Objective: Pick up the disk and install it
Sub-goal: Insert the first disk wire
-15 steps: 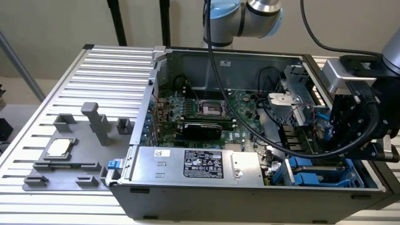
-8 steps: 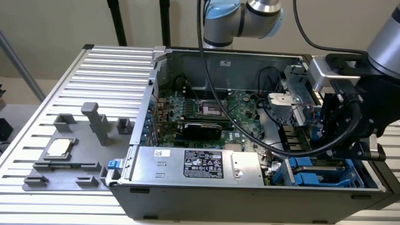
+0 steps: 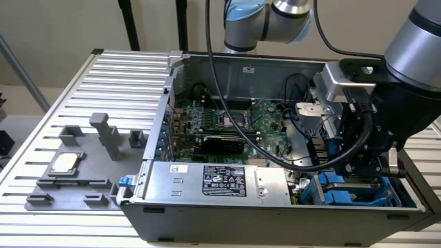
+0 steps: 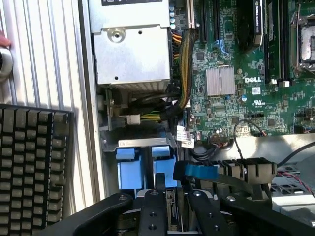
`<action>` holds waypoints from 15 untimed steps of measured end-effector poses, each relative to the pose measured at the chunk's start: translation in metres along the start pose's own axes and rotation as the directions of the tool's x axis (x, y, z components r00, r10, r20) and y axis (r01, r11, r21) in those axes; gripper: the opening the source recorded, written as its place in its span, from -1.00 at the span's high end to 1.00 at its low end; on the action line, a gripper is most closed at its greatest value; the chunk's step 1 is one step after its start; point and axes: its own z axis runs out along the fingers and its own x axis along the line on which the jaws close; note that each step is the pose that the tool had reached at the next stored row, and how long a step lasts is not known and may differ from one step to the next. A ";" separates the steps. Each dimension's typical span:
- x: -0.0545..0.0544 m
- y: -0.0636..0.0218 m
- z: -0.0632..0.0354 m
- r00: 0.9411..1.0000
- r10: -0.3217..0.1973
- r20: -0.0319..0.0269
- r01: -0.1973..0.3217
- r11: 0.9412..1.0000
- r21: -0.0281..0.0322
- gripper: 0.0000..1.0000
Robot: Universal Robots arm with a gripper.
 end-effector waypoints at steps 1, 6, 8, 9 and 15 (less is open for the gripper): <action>0.000 -0.0001 -0.0013 1.000 0.000 0.000 0.000 1.000 0.000 0.50; 0.000 -0.0044 -0.0208 1.000 0.000 0.000 0.000 1.000 0.000 0.50; -0.001 -0.0068 -0.0300 1.000 0.000 0.001 0.000 1.000 0.000 0.50; -0.001 -0.0079 -0.0344 1.000 0.000 0.001 0.000 1.000 0.000 0.50; 0.000 -0.0011 -0.0401 1.000 0.000 0.001 0.000 1.000 0.000 0.50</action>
